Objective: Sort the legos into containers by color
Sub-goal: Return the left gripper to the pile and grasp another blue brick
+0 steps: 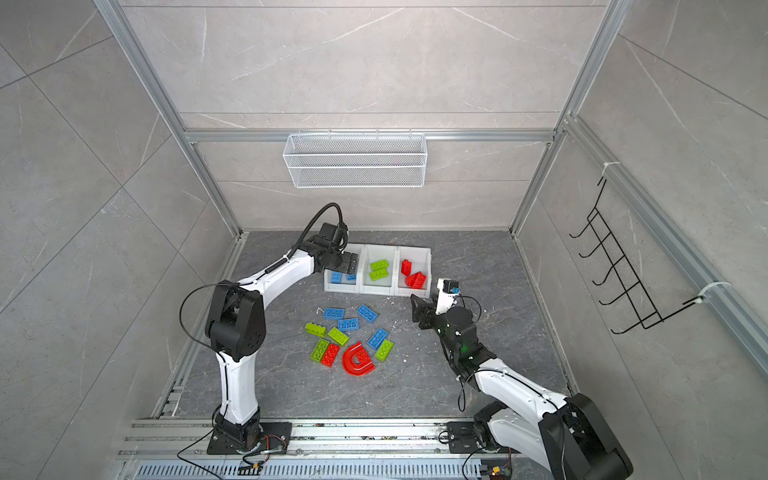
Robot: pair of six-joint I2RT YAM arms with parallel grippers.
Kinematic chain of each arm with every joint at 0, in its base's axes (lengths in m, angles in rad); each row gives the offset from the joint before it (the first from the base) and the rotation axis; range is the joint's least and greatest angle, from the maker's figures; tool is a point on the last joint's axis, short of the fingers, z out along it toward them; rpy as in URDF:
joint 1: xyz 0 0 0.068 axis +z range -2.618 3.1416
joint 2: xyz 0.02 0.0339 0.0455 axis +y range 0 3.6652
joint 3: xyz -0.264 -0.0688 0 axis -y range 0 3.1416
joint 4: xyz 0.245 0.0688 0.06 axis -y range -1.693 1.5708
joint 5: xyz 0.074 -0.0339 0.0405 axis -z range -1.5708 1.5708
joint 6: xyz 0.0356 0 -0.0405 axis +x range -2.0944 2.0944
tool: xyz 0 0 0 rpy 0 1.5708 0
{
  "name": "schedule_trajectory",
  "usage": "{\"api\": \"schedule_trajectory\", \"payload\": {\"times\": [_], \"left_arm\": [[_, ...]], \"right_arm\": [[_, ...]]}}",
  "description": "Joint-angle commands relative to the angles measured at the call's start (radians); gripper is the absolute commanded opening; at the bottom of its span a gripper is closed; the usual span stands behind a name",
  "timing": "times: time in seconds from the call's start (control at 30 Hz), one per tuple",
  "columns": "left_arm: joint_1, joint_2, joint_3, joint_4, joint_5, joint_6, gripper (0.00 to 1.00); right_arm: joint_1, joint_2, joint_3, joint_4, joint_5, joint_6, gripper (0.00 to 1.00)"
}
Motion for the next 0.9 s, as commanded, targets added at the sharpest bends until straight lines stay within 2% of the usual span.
{"api": "schedule_trajectory", "payload": {"times": [0.0, 0.2, 0.33, 0.43, 0.57, 0.87], "left_arm": [[-0.021, -0.135, -0.052, -0.027, 0.028, -0.059, 0.89], [-0.158, -0.327, -0.311, 0.043, 0.049, -0.2, 0.89], [-0.267, -0.368, -0.429, 0.098, 0.02, -0.287, 0.89], [-0.322, -0.347, -0.472, 0.158, 0.029, -0.343, 0.89], [-0.338, -0.28, -0.503, 0.252, 0.067, -0.401, 0.89], [-0.369, -0.149, -0.456, 0.297, 0.068, -0.425, 0.89]], "right_arm": [[0.006, 0.006, 0.035, -0.007, -0.011, -0.02, 0.74], [0.005, 0.009, 0.036, -0.008, -0.011, -0.021, 0.74], [0.005, 0.015, 0.037, -0.008, -0.014, -0.02, 0.74], [0.005, 0.027, 0.04, -0.005, -0.019, -0.017, 0.74], [0.006, 0.033, 0.043, -0.003, -0.026, -0.017, 0.74], [0.005, 0.016, 0.039, -0.011, -0.017, -0.025, 0.74]]}}
